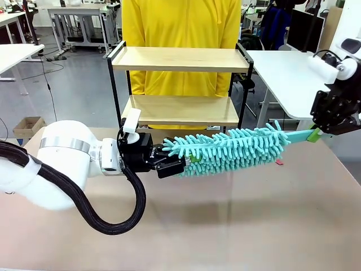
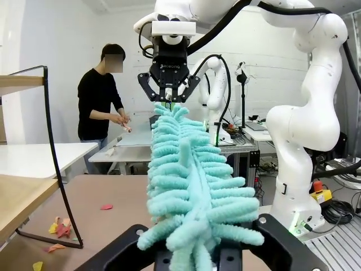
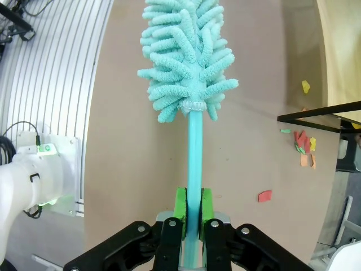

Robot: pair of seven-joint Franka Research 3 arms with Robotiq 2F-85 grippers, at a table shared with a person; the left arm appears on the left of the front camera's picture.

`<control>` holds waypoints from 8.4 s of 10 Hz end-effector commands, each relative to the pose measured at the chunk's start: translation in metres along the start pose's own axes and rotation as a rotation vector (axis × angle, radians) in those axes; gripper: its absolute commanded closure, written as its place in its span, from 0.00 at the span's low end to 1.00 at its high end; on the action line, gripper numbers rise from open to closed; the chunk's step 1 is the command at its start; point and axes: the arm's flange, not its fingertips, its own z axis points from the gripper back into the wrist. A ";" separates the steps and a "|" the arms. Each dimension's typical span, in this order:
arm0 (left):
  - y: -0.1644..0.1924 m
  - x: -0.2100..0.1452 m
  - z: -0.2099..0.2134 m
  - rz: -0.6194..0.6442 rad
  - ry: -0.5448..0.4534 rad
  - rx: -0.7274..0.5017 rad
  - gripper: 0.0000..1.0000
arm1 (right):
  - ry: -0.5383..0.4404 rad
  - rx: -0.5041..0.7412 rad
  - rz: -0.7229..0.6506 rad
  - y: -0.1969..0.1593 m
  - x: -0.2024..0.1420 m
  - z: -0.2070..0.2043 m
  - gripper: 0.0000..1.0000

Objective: Clean the shelf.
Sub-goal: Hand the Duster back to the human.

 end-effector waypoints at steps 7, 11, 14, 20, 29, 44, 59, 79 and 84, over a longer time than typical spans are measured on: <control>-0.002 0.002 -0.002 -0.006 -0.012 -0.020 1.00 | -0.329 -0.155 -0.149 0.024 -0.048 0.081 0.00; -0.002 0.002 -0.002 -0.006 -0.012 -0.020 1.00 | -0.552 -0.239 -0.299 0.050 -0.122 0.101 0.00; -0.002 -0.001 -0.002 0.003 -0.001 -0.010 0.83 | -0.493 -0.216 -0.308 0.045 -0.119 0.108 0.00; 0.012 0.207 0.061 -0.164 -0.082 0.273 0.83 | -0.493 -0.216 -0.308 0.045 -0.119 0.108 0.00; -0.021 0.285 0.312 -0.231 0.075 1.237 0.83 | -0.493 -0.216 -0.308 0.045 -0.119 0.108 0.00; 0.007 0.154 0.365 -0.048 0.191 1.375 0.83 | -0.493 -0.216 -0.308 0.045 -0.119 0.108 0.00; 0.002 0.159 0.361 0.029 0.219 1.296 0.14 | -0.493 -0.216 -0.308 0.045 -0.119 0.108 0.00; -0.037 0.334 0.397 0.174 -0.074 1.438 0.00 | -0.493 -0.216 -0.308 0.045 -0.119 0.108 0.00; -0.037 0.334 0.397 0.174 -0.074 1.438 0.00 | -0.493 -0.216 -0.308 0.045 -0.119 0.108 0.00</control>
